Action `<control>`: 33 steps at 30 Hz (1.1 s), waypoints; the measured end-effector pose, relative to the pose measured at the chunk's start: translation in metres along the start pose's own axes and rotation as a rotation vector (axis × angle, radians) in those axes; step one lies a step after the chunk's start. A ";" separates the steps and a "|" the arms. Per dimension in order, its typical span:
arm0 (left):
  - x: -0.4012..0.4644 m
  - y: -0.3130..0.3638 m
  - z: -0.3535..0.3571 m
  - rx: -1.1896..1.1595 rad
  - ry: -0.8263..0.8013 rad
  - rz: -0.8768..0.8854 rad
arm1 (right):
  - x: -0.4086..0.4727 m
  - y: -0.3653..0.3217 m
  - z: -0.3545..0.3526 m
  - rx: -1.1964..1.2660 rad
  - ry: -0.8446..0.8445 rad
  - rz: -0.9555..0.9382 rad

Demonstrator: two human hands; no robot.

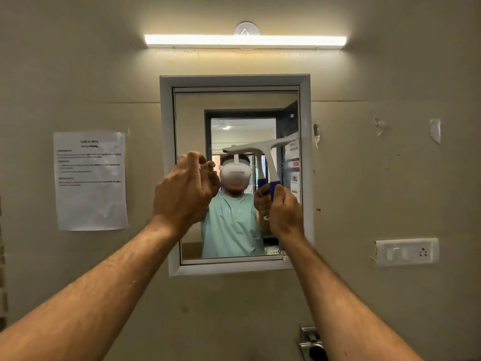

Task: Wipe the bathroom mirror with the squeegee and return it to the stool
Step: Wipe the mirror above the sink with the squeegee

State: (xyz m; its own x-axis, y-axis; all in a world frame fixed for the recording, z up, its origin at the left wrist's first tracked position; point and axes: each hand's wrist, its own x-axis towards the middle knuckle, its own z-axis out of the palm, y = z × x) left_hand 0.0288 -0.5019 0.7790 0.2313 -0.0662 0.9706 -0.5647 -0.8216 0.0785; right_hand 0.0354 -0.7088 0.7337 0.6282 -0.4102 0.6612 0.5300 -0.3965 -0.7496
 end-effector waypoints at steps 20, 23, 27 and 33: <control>-0.019 0.012 0.022 -0.012 0.000 0.010 | -0.034 0.063 0.010 0.070 -0.080 0.087; -0.024 0.019 0.024 -0.025 -0.015 0.020 | -0.048 0.081 0.011 0.059 -0.085 0.082; -0.028 0.023 0.025 -0.013 -0.039 0.049 | -0.053 0.084 0.009 0.024 -0.066 0.053; -0.029 0.010 0.031 -0.018 -0.055 0.014 | -0.027 0.064 0.012 0.023 -0.040 0.013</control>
State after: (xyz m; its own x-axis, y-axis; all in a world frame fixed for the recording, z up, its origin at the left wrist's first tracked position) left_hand 0.0408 -0.5253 0.7445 0.2660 -0.1092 0.9578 -0.5824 -0.8099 0.0694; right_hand 0.0586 -0.7133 0.6673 0.6575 -0.3815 0.6497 0.5343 -0.3719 -0.7591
